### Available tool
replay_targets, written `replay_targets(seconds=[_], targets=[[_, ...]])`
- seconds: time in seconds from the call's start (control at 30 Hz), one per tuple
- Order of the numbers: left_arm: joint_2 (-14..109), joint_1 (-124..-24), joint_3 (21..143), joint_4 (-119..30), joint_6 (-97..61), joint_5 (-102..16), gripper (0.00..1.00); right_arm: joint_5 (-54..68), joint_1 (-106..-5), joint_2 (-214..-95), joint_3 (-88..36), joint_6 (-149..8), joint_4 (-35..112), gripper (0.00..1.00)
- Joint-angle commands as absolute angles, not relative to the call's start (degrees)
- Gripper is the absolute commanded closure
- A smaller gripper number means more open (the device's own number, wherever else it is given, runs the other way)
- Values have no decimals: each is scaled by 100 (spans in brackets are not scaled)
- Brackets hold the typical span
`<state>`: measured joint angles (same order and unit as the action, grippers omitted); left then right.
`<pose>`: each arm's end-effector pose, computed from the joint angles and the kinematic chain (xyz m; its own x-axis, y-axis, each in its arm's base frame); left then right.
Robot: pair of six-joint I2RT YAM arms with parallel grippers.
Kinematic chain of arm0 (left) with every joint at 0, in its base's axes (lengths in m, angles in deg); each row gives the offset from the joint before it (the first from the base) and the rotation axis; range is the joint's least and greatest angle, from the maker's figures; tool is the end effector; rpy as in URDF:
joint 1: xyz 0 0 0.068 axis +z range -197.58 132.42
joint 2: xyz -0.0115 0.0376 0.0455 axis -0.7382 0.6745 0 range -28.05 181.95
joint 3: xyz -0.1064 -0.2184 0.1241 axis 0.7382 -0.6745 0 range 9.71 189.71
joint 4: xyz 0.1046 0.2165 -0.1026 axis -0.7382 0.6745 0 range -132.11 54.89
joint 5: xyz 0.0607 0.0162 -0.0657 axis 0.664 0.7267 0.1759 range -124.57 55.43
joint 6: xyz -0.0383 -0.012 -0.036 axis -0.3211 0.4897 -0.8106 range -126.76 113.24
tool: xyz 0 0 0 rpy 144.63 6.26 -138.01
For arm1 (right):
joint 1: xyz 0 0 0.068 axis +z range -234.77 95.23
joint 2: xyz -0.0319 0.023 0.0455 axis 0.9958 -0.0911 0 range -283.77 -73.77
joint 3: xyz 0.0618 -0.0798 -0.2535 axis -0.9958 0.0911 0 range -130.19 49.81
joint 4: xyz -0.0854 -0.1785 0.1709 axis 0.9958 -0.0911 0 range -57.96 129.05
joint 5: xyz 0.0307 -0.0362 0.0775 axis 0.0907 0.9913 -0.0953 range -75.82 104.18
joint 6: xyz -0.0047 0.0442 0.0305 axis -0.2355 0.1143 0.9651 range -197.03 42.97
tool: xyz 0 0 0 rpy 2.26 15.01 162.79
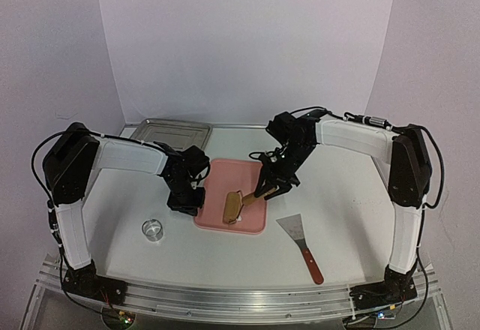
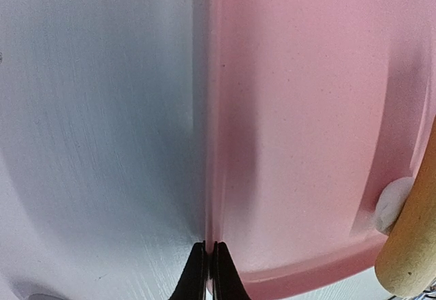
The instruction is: Roll out the dumpling wrappers from the dough
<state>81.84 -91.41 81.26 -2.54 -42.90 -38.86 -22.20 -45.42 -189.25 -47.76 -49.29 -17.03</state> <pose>0.2594 -0.2527 0.1498 -0.9836 0.1289 -0.1260 0.1507 0.9716 -0.1826 0.3064 0.2785 0.2350 -0.9544 -0.2978 0.0213 -0.2177 0.7429 0.6330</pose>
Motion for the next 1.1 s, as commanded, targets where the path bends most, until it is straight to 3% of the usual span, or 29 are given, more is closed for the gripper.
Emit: replay_targets(seconds=[0.0,1.07], targets=[[8110,-9179,8178,34,-4385,-3781,100,-1007,-4548,-19066,-4452,-4852,-2557,100],[8157,-9179,8215,52,-4419,-3676,100,-365,-4795,-19415,-3477,-4852,-2501,100]])
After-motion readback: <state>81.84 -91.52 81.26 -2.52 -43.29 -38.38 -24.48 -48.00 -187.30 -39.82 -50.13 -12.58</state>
